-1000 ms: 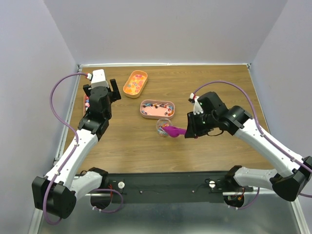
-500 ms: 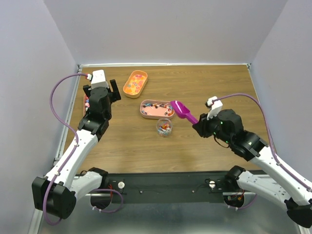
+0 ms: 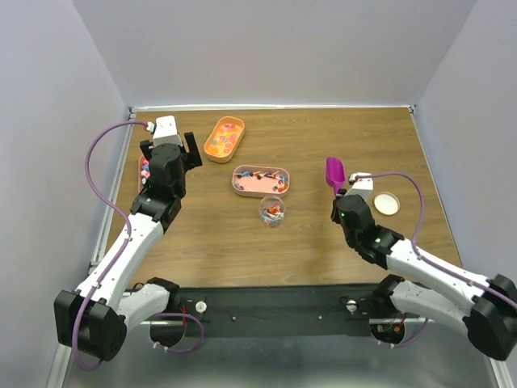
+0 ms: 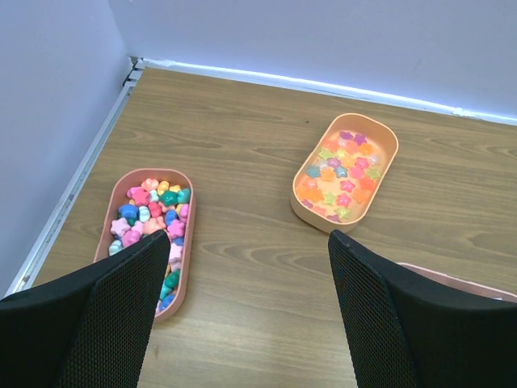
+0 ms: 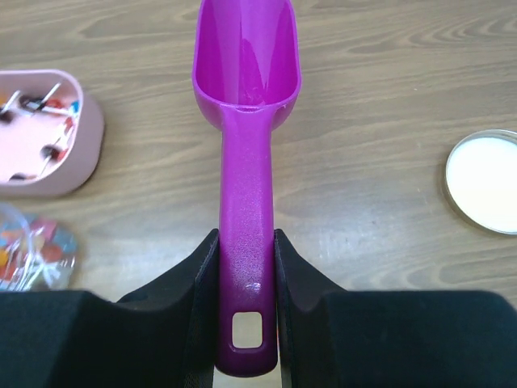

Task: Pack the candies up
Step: Place the spatula at the center of the board.

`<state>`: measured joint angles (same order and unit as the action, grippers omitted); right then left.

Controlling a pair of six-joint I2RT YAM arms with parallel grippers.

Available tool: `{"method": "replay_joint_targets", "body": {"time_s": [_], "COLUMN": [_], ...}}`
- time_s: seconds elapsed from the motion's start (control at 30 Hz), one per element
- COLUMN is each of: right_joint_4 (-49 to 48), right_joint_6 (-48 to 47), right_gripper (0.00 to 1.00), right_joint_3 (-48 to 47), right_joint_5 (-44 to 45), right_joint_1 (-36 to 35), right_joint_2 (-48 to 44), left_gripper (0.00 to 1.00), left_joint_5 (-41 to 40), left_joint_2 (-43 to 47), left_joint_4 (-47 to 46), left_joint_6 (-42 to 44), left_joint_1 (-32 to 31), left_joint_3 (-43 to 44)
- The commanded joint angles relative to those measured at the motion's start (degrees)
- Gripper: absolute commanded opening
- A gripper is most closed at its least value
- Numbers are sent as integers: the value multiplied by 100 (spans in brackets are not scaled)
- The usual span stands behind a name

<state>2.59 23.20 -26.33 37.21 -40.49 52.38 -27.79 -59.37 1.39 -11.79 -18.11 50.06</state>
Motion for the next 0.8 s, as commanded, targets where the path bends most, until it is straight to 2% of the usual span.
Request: {"method": "replay_joint_targets", "body": {"time_s": [0.0, 0.2, 0.3, 0.4, 0.53, 0.67, 0.77], "right_joint_4": [-1400, -1805, -1832, -1806, -1552, -1305, -1147], "right_joint_6": [351, 501, 475, 457, 562, 729, 817], "right_gripper": [10, 11, 16, 23, 43, 55, 59], "right_joint_3": [-39, -337, -452, -452, -478, -453, -435], "right_joint_5": [551, -108, -607, -1048, -1321, -1287, -1234], "right_joint_1": [216, 883, 1200, 1376, 1500, 1535, 1562], "right_joint_2": [1150, 2284, 2593, 2637, 2619, 2558, 2435], "left_gripper": [87, 87, 87, 87, 87, 87, 87], "left_joint_5": [81, 72, 98, 116, 160, 248, 335], "left_joint_2": [-57, -109, -109, -118, -127, -171, -241], "left_joint_4": [-104, -104, -112, -104, -104, -104, -112], "left_joint_6": [19, 28, 28, 37, 45, 54, 54], "left_joint_1": [27, 27, 27, 27, 27, 27, 27], "left_joint_3": [-67, -67, -67, -58, -67, -67, -84]}}
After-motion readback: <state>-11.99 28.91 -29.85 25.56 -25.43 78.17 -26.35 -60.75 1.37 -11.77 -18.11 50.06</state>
